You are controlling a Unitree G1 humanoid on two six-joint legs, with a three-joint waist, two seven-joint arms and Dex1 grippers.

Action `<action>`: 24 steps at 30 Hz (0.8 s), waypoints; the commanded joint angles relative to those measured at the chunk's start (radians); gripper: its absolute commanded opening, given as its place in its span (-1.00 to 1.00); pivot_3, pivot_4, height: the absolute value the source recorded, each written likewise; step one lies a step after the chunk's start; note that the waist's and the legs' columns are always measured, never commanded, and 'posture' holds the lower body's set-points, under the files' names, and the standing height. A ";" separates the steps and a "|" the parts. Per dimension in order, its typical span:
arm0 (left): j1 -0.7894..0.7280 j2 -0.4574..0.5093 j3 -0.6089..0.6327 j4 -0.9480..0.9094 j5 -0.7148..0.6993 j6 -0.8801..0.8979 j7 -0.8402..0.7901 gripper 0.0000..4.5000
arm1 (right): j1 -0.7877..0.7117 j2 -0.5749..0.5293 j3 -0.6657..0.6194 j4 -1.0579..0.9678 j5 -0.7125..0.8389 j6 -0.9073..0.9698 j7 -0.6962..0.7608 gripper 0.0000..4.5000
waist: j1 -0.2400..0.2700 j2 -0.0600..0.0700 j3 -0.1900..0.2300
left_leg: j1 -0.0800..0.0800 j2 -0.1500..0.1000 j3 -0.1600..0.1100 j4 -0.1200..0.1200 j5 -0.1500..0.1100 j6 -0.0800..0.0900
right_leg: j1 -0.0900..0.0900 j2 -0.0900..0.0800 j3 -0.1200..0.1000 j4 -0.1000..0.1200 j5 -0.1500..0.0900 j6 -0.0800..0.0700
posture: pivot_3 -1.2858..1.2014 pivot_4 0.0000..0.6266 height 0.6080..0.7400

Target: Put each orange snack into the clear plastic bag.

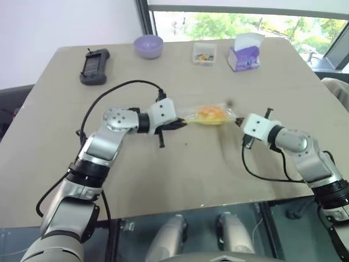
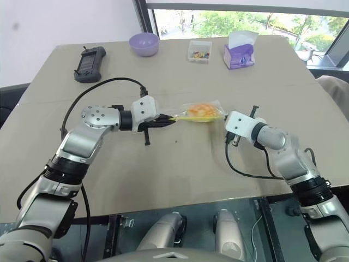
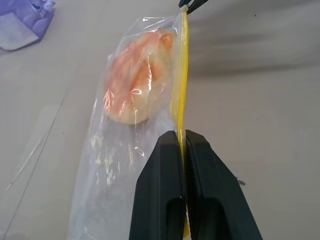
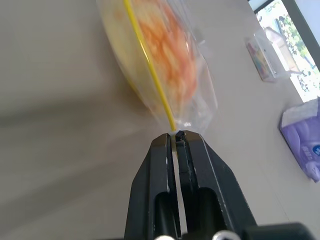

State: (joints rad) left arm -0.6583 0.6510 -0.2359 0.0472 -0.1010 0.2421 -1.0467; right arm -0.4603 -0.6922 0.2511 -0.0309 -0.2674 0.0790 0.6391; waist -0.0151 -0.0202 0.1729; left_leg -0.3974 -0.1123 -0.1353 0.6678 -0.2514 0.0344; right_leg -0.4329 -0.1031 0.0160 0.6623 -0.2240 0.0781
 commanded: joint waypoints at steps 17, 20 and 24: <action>-0.212 -0.017 0.160 0.196 -0.089 0.000 0.120 -1.00 | -0.312 -0.120 -0.169 0.151 0.160 -0.046 0.099 -0.98 | 0.001 0.000 0.000 | 0.000 0.000 0.000 0.000 0.000 0.000 | 0.000 0.000 -0.001 -0.001 0.000 0.000 | 0.03 -0.52 1.00; -0.292 -0.074 0.140 0.383 0.003 -0.151 0.249 -1.00 | -0.367 -0.107 -0.117 0.304 0.062 -0.157 0.000 -0.98 | 0.001 0.000 0.000 | -0.001 -0.001 0.000 0.001 0.000 0.000 | 0.000 0.000 -0.001 0.000 0.001 0.000 | 0.03 -0.52 1.00; -0.279 -0.087 0.135 0.428 0.039 -0.284 0.278 -1.00 | -0.323 -0.101 -0.120 0.291 0.082 -0.180 0.005 -0.98 | -0.002 -0.001 0.000 | -0.003 -0.001 0.000 0.000 0.000 0.000 | -0.003 -0.001 0.000 -0.001 0.001 0.000 | 0.03 -0.52 1.00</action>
State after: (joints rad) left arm -0.9579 0.5174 -0.1570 0.4624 -0.0878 -0.0030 -0.8060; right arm -0.8105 -0.7521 0.1969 0.2454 -0.1781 -0.1217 0.6640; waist -0.0172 -0.0210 0.1730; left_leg -0.4027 -0.1131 -0.1334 0.6665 -0.2513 0.0345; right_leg -0.4392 -0.1047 0.0173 0.6612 -0.2232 0.0783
